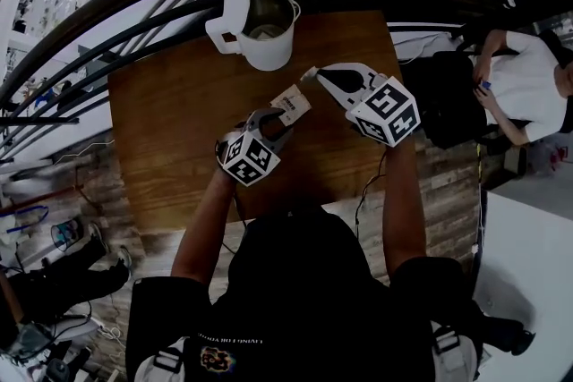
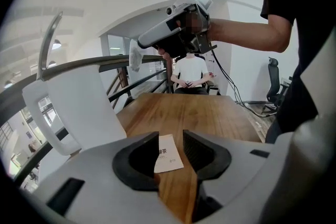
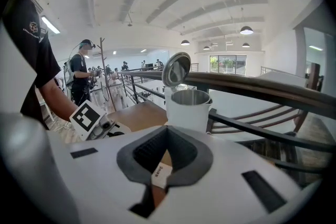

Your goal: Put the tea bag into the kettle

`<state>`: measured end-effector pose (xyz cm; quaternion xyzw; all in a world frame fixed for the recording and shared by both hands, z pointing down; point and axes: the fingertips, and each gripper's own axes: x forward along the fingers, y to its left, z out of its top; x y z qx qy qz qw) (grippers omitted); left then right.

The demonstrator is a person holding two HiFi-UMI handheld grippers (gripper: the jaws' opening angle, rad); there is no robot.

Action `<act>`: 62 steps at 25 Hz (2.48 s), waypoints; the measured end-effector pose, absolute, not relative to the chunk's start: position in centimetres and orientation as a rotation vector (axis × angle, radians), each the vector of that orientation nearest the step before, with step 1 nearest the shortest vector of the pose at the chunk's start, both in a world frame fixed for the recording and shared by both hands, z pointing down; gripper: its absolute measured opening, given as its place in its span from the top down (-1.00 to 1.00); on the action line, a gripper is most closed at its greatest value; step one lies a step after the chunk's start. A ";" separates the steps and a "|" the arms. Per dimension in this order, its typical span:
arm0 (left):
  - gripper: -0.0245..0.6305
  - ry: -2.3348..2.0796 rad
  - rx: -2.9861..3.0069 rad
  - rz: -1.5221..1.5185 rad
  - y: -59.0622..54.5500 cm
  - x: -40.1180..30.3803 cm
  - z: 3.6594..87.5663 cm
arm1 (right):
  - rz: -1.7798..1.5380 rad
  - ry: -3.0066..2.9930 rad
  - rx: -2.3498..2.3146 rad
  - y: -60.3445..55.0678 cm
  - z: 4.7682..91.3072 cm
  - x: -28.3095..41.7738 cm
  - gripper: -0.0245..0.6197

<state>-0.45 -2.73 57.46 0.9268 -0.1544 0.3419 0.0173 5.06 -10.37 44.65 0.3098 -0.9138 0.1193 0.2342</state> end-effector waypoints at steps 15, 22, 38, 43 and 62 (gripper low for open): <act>0.91 -0.805 2.793 1.030 -5.6 -6.2 55.3 | 0.190 -2.535 0.997 -17.0 40.4 1.1 0.89; 0.91 -0.952 2.726 0.978 -6.7 -9.3 53.8 | 0.160 -2.497 1.103 -20.8 40.0 -0.7 0.89; 0.92 -1.346 2.524 0.748 -11.3 -14.2 48.7 | 0.160 -2.406 1.154 -22.3 42.4 -2.2 0.89; 0.92 -1.404 2.470 0.650 -13.1 -14.2 47.4 | 0.168 -2.396 1.178 -22.4 42.7 -2.1 0.88; 0.92 -1.536 2.408 0.478 -17.4 -13.9 42.7 | -0.131 -2.632 1.339 -23.4 30.0 -5.5 0.87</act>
